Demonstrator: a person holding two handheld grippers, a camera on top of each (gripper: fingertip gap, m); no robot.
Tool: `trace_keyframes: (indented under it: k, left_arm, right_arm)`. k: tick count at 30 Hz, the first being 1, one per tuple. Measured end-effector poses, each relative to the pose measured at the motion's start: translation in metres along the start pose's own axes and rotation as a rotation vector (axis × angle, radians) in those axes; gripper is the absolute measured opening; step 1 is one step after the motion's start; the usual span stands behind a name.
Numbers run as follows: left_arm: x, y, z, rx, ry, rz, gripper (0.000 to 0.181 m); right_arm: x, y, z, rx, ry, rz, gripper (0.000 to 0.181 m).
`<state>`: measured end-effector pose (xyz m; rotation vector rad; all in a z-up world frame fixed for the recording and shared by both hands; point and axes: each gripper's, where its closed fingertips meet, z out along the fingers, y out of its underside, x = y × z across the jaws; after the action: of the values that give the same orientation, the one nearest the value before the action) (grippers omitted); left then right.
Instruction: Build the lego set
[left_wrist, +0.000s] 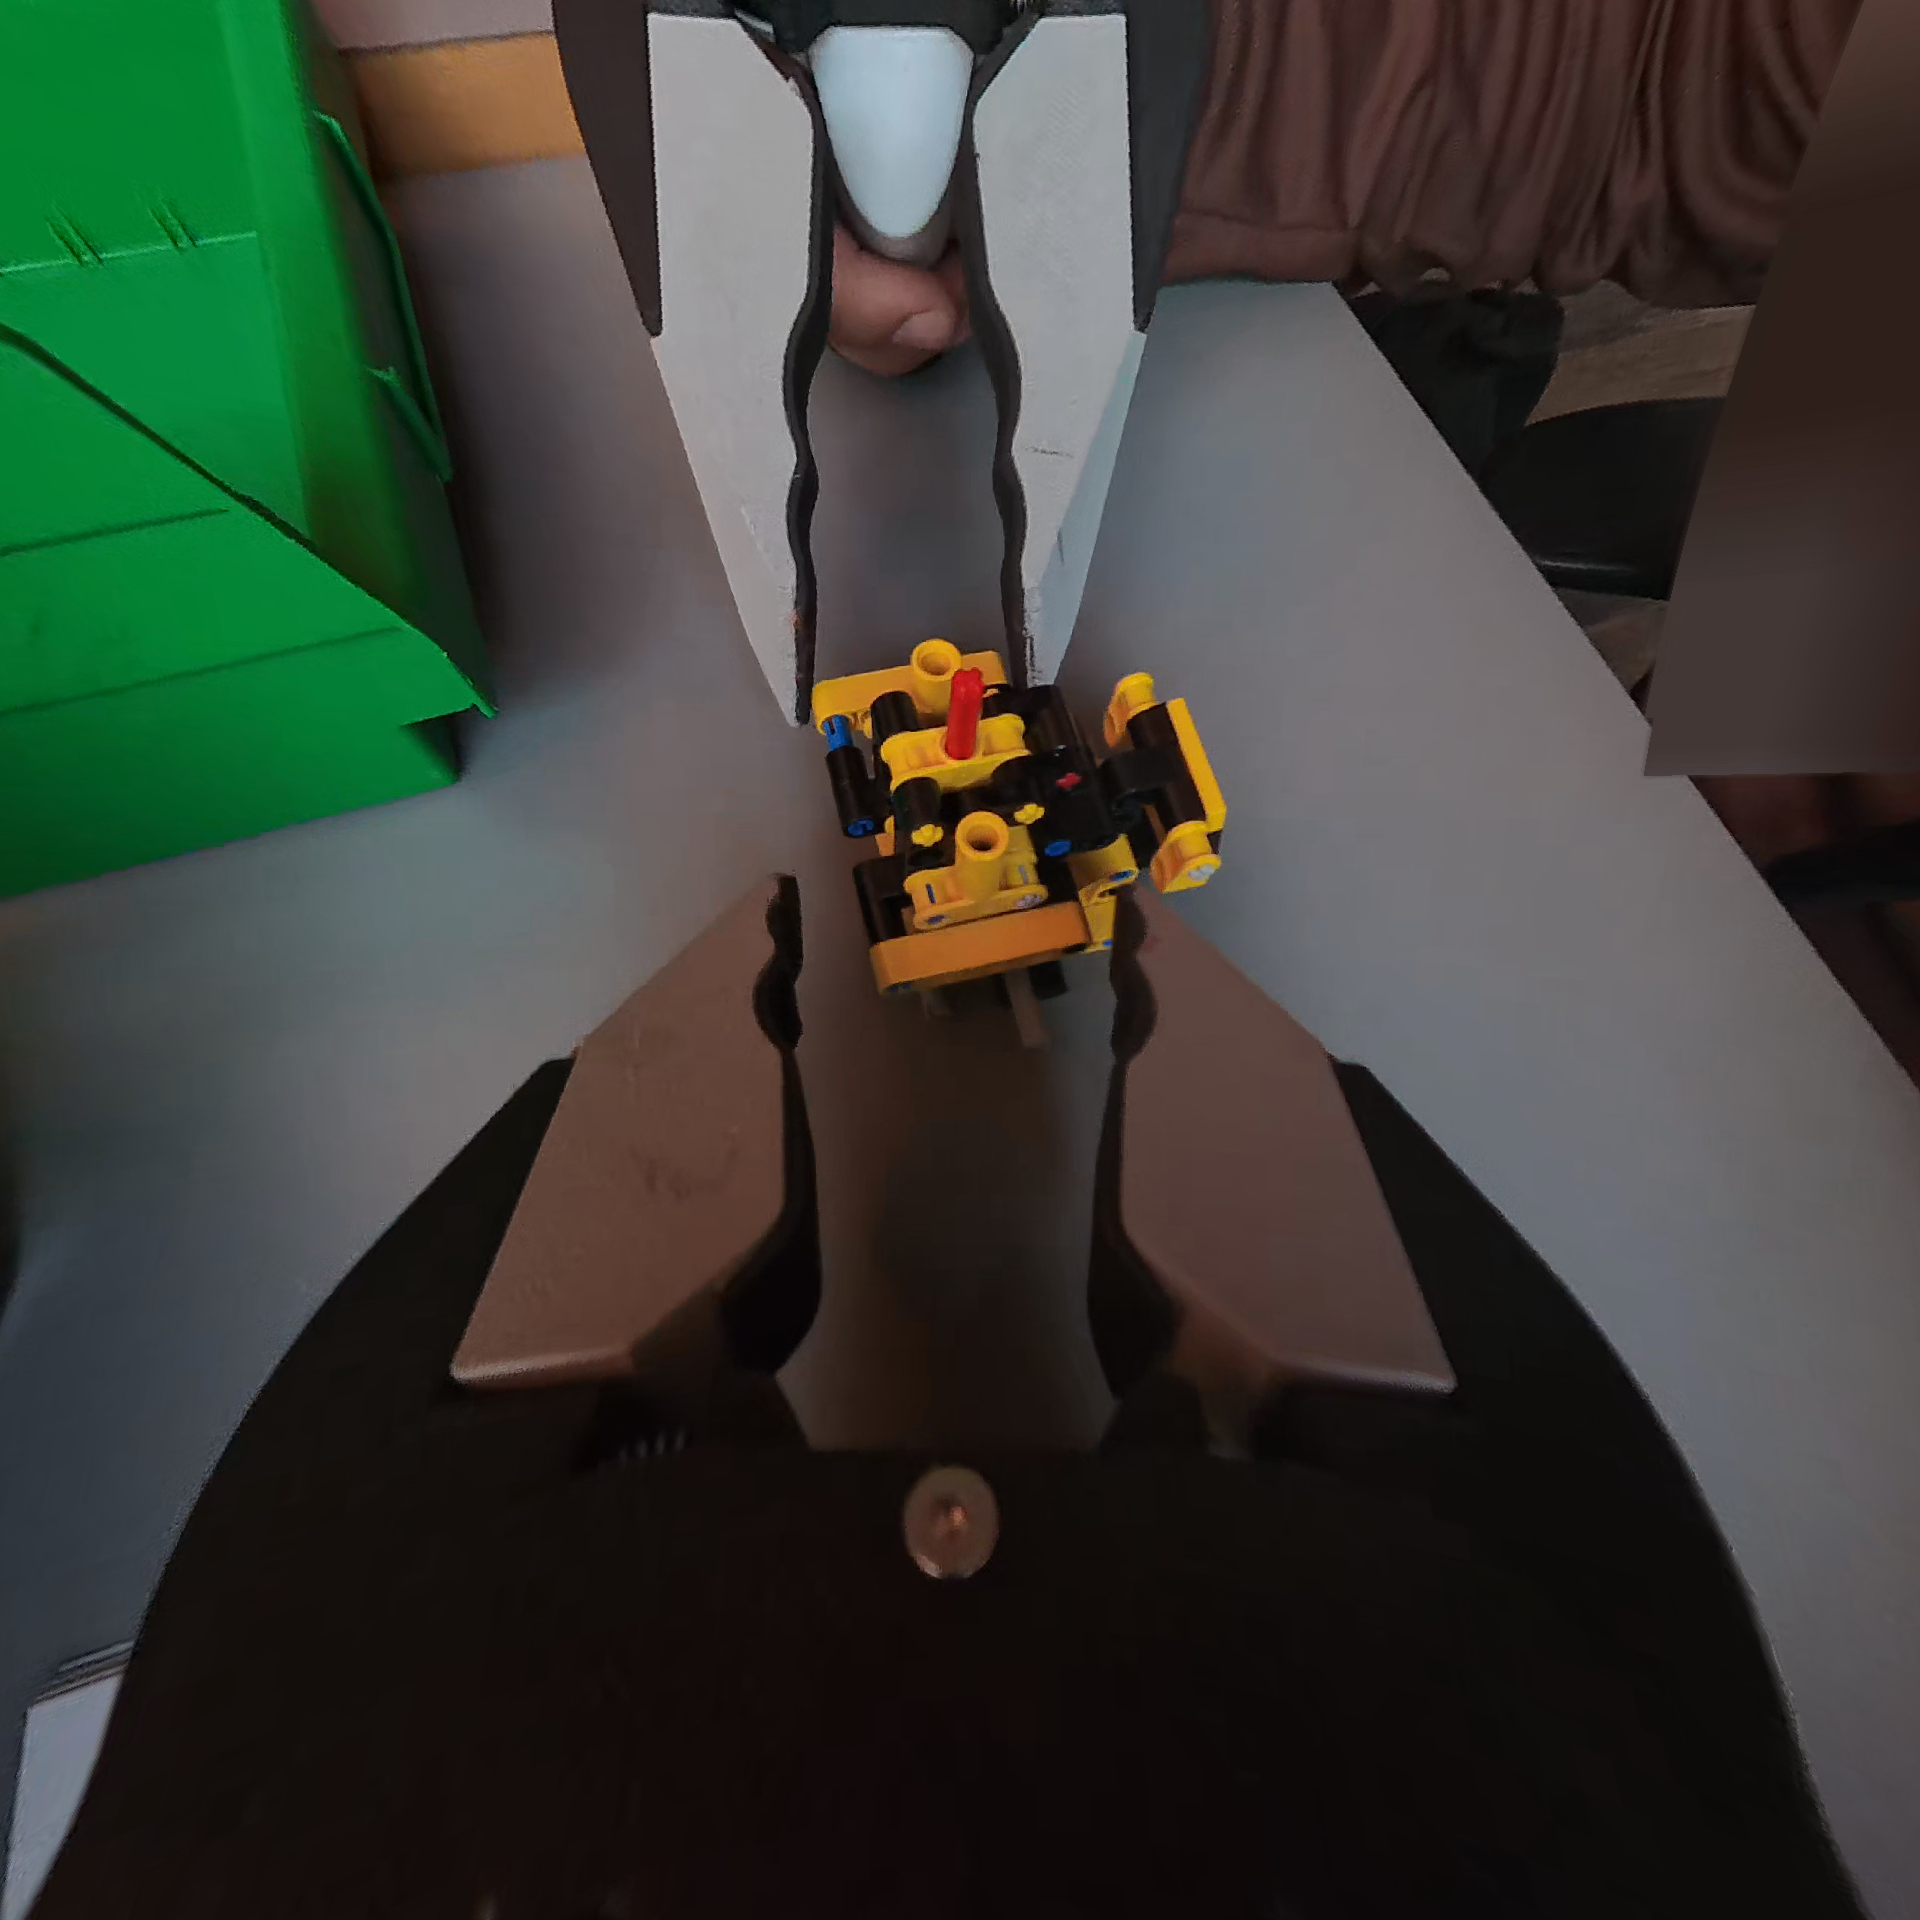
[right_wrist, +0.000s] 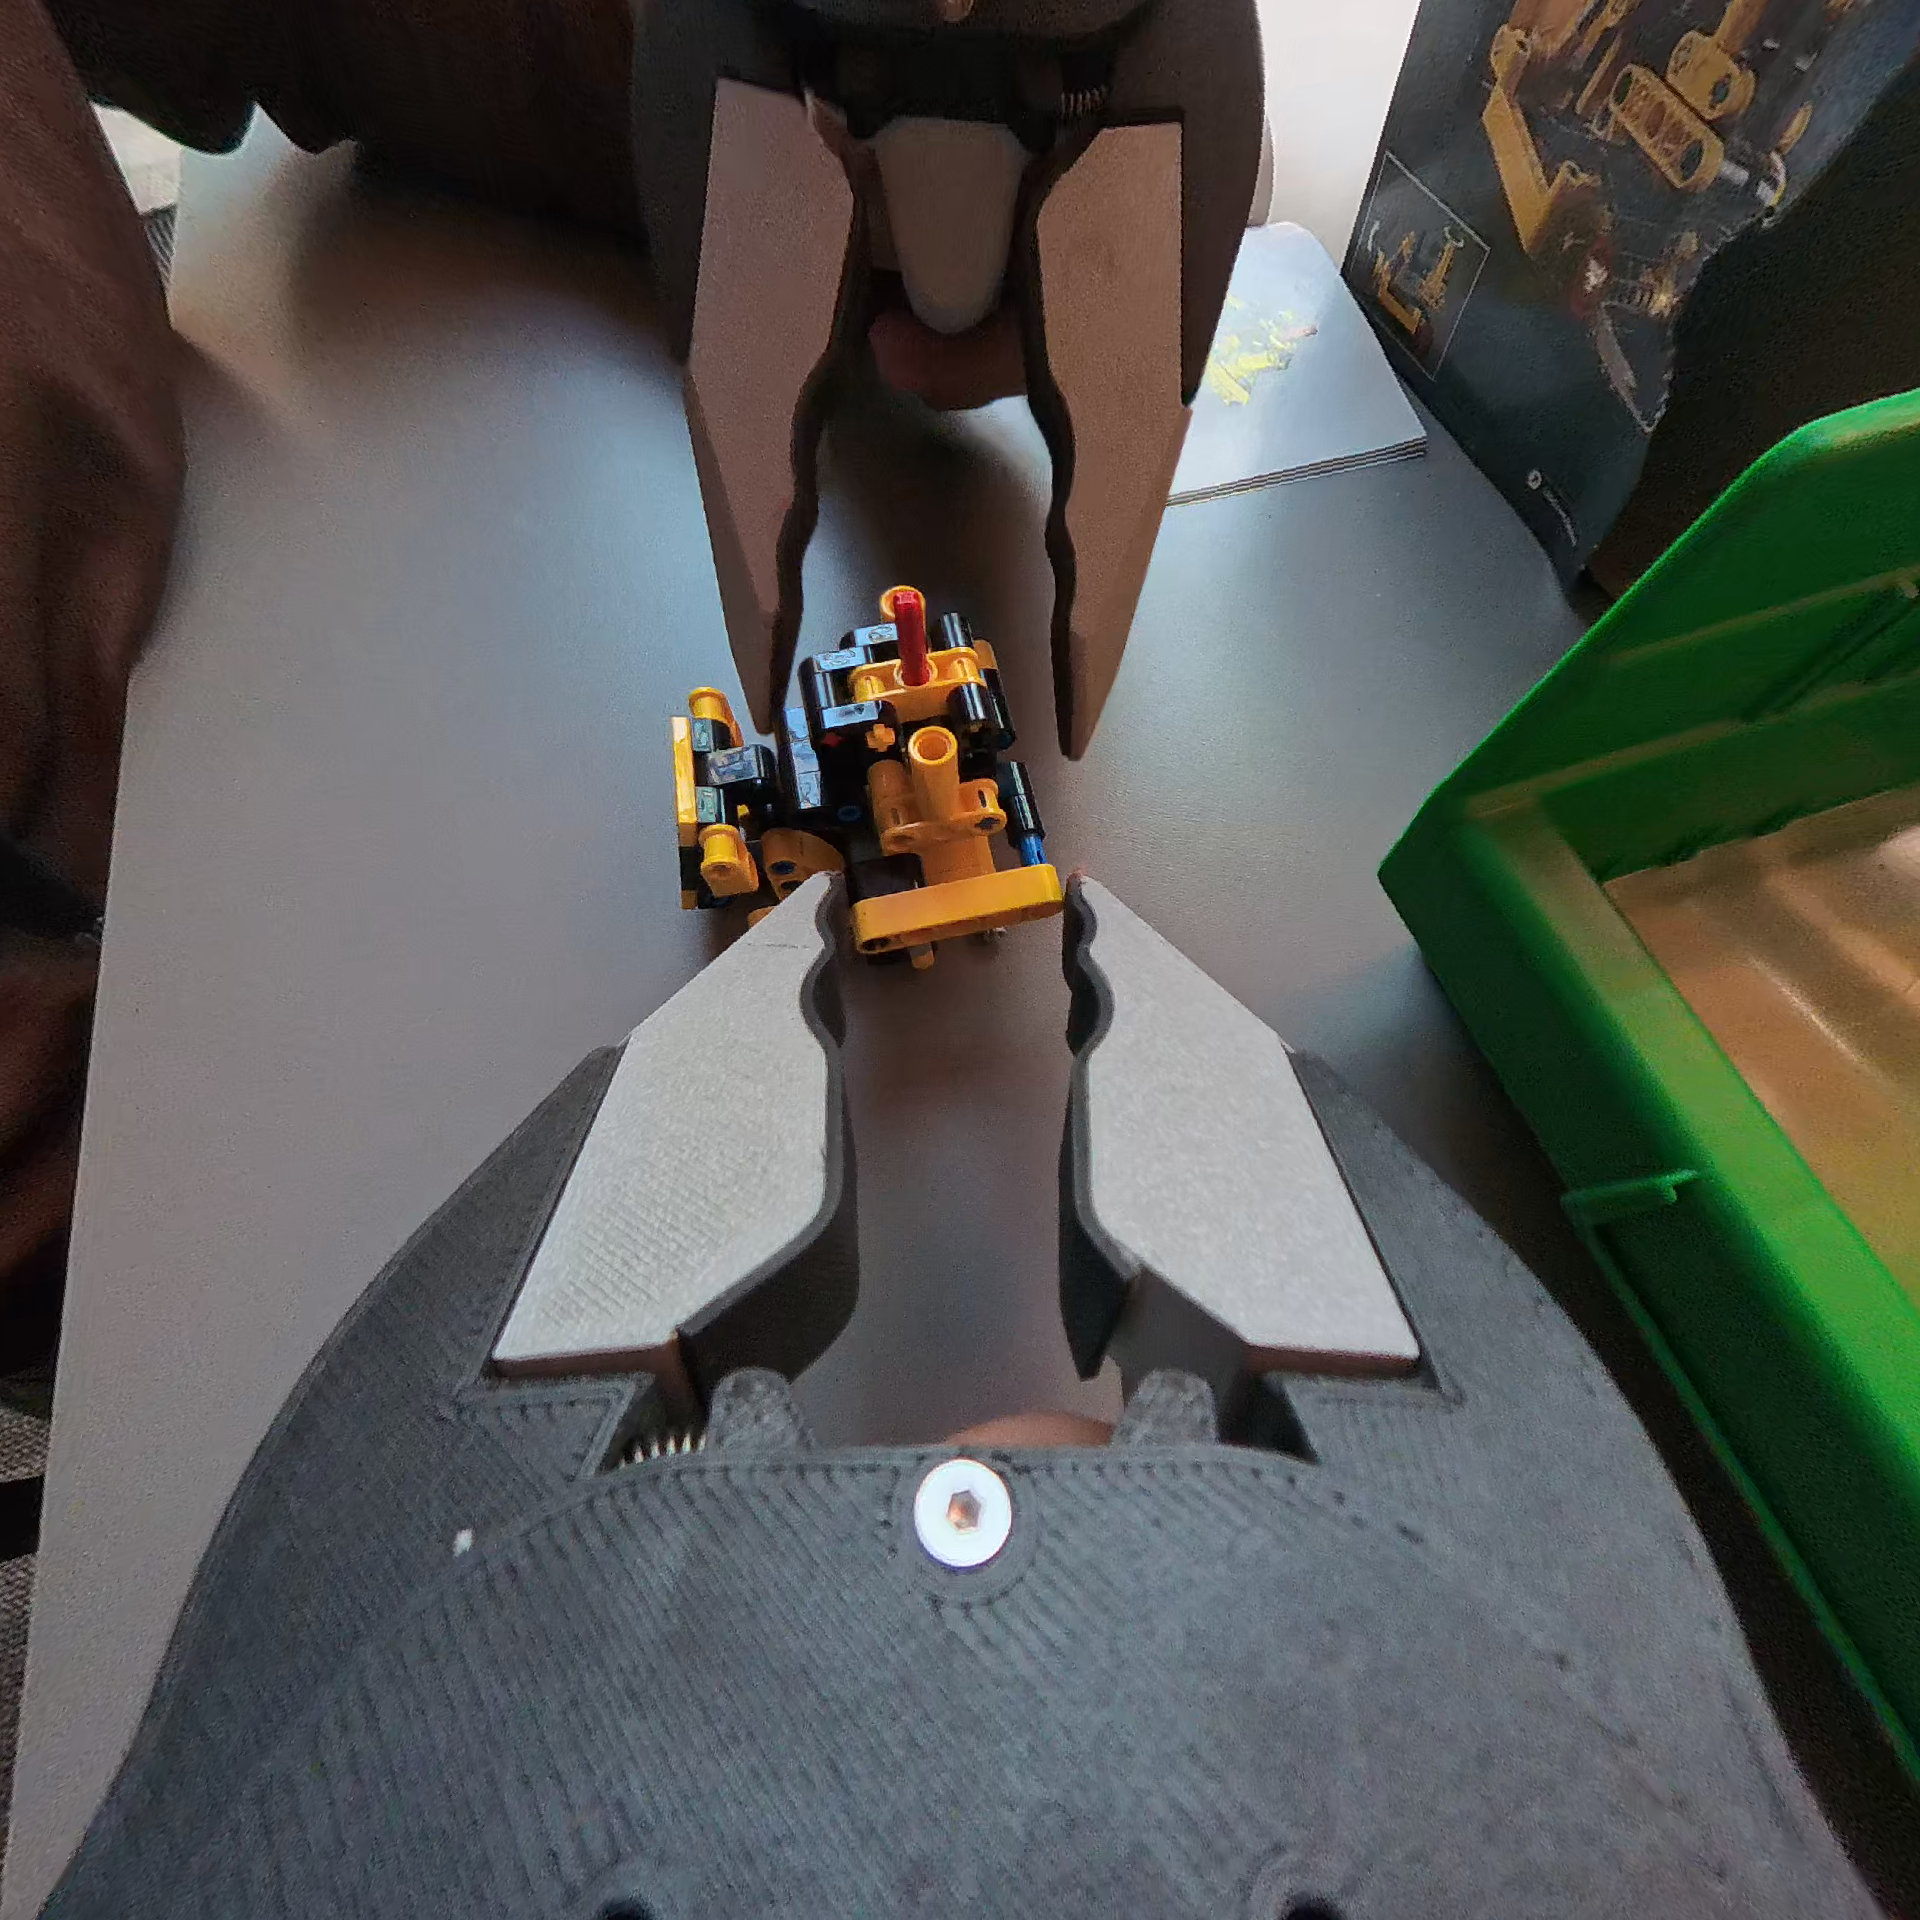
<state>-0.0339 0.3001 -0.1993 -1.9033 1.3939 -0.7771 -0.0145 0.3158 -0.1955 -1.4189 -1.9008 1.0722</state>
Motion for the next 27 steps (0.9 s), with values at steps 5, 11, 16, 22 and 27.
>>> trace_keyframes:
  k: [5,11,16,22,27]
  left_arm:
    - [0.004,-0.014,-0.004,0.056,0.062,-0.098,0.055]
    - [0.004,-0.007,0.002,-0.002,0.051,-0.092,0.050]
    - [0.006,-0.006,0.002,0.006,0.092,-0.072,0.049]
    - [0.006,-0.005,0.001,0.018,0.135,-0.044,0.049]
    - [0.008,-0.005,0.001,0.051,0.173,-0.046,0.049]
  right_arm:
    - [0.000,-0.001,0.001,0.001,0.021,0.004,0.038]
    - [0.000,-0.003,0.004,0.002,0.037,0.026,0.038]
    - [-0.003,-0.003,0.004,0.003,0.009,0.036,0.038]
    - [-0.004,-0.003,0.004,0.004,0.001,0.037,0.038]
    - [-0.006,-0.003,0.005,-0.002,-0.006,0.019,0.037]
